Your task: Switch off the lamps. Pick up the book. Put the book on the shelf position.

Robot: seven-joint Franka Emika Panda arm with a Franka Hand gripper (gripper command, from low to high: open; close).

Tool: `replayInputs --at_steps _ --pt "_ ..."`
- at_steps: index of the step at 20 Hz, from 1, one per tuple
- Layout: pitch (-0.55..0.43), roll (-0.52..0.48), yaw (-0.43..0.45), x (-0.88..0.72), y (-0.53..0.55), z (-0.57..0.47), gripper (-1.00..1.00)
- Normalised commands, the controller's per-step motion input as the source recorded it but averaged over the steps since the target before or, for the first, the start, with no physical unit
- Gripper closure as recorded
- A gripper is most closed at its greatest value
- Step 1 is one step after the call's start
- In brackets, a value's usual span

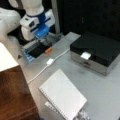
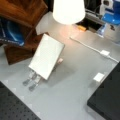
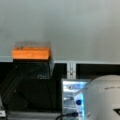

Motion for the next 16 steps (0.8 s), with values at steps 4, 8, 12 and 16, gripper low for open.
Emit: replayInputs --at_steps 4,8,12,16 --pt "-0.116 -0.075 -0.05 -0.05 0.14 -0.19 1.0" --pt "-0.132 -0.075 -0.062 -0.01 0.14 -0.28 1.0" --pt "-0.132 -0.06 -0.081 -0.03 0.11 -0.34 1.0" --pt "-0.161 -0.022 -0.101 -0.07 0.06 -0.35 1.0"
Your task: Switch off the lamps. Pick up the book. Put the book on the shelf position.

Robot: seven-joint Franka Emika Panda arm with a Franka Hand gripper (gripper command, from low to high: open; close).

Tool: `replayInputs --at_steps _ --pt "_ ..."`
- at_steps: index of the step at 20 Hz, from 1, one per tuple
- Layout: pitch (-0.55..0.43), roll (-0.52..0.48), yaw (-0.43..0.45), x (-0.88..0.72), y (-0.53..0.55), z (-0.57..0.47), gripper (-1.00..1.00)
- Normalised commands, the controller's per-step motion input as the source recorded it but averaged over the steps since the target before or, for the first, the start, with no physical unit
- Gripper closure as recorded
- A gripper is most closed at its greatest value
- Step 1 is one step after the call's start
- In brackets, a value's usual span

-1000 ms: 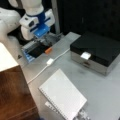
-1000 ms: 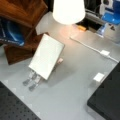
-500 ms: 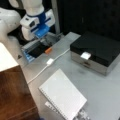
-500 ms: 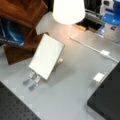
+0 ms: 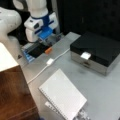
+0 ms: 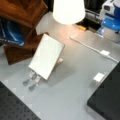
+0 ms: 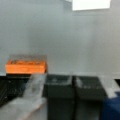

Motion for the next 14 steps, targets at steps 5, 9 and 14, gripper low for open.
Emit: replayInputs --at_steps 5,9,14 --pt "-0.19 0.025 -0.106 -0.14 0.0 -0.34 1.0" --pt "-0.202 0.007 -0.116 -0.2 -0.05 -0.44 1.0" --pt "-0.183 -0.041 -0.15 -0.24 -0.07 -0.54 1.0"
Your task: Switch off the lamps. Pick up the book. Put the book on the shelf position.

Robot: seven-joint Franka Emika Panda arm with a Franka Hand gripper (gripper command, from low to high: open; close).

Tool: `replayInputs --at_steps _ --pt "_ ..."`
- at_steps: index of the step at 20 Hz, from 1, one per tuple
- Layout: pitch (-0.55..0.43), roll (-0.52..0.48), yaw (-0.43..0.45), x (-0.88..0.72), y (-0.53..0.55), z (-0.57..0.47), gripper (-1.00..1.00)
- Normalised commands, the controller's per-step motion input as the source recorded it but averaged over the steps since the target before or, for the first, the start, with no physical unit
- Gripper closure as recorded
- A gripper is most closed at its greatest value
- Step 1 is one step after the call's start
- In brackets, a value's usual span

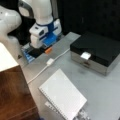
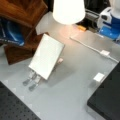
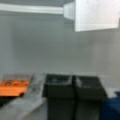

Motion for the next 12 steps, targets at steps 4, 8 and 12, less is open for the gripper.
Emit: replayInputs --at_steps 4,8,12 --pt "-0.263 -0.017 -0.117 -0.29 -0.1 -0.51 1.0" --pt "-0.293 -0.023 -0.101 -0.37 -0.11 -0.43 1.0" --pt "-0.336 -0.005 -0.093 -0.43 -0.11 -0.4 1.0"
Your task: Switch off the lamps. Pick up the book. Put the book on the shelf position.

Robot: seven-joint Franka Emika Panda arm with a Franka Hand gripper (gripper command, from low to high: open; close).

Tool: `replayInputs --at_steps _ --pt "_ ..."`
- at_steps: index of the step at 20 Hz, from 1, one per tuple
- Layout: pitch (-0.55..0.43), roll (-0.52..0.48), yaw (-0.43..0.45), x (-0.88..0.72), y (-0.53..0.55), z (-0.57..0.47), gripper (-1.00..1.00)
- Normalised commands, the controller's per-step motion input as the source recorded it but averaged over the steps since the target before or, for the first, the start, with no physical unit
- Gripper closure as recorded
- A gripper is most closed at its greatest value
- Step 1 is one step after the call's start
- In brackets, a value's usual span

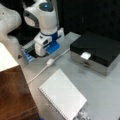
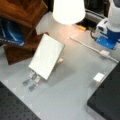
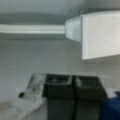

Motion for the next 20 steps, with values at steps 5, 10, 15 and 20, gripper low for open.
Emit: replayInputs --at_steps 5,10,15,20 --pt "-0.389 0.009 -0.09 -0.48 -0.12 -0.37 1.0" --pt "-0.428 0.024 -0.076 -0.55 -0.14 -0.38 1.0" --pt "-0.445 0.014 -0.063 -0.59 -0.17 -0.38 1.0" --pt "-0.472 0.008 -0.052 -0.65 -0.2 -0.42 1.0"
